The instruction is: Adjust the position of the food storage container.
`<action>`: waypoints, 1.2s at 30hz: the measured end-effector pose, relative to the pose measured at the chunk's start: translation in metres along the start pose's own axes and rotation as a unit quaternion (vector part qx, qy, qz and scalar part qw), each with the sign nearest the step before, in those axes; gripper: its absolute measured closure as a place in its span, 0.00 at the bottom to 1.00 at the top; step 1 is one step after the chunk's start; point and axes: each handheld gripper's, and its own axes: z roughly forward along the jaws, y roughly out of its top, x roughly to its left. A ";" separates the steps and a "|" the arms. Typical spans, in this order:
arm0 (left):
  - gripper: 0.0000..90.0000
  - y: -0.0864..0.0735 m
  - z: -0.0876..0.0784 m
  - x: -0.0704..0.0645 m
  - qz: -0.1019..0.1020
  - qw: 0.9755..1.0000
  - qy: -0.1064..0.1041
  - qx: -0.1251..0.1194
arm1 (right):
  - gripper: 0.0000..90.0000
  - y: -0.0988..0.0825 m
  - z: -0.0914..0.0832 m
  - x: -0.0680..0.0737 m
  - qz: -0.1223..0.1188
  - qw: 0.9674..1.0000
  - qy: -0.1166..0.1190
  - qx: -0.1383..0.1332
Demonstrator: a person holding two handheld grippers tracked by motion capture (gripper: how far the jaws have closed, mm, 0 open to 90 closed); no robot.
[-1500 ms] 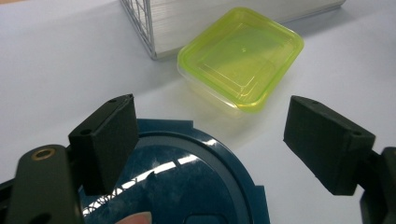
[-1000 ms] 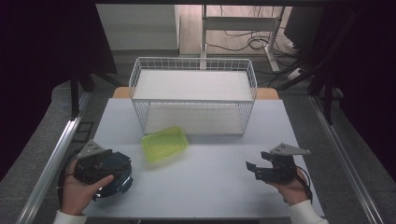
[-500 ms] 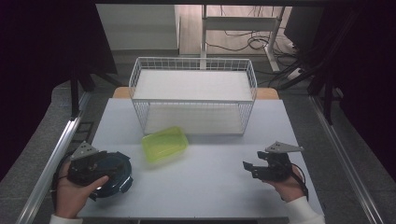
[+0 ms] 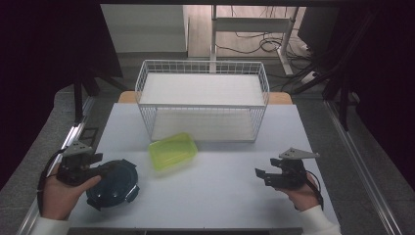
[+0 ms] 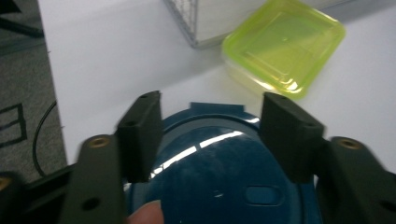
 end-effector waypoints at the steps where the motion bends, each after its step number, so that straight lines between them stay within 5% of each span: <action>1: 0.51 0.000 0.001 0.004 -0.002 1.000 0.001 0.003 | 0.30 0.000 0.000 0.000 -0.001 1.000 -0.001 0.000; 9: 0.91 -0.007 0.017 0.031 -0.035 0.998 -0.006 0.042 | 0.30 -0.001 0.001 -0.001 -0.002 1.000 -0.002 0.005; 12: 0.98 -0.008 0.023 0.038 -0.034 0.998 0.001 0.055 | 0.30 -0.002 0.002 -0.002 0.000 1.000 -0.002 0.007; 21: 1.00 -0.013 0.032 0.060 -0.025 0.995 0.029 0.095 | 0.30 -0.004 0.005 -0.002 0.001 1.000 -0.001 0.017; 30: 1.00 -0.028 0.040 0.081 -0.025 0.987 0.059 0.149 | 0.31 -0.004 0.005 -0.003 0.012 1.000 0.010 0.017; 36: 1.00 -0.035 0.045 0.081 -0.021 0.987 0.033 0.158 | 0.31 -0.004 0.006 -0.004 0.020 1.000 0.009 0.019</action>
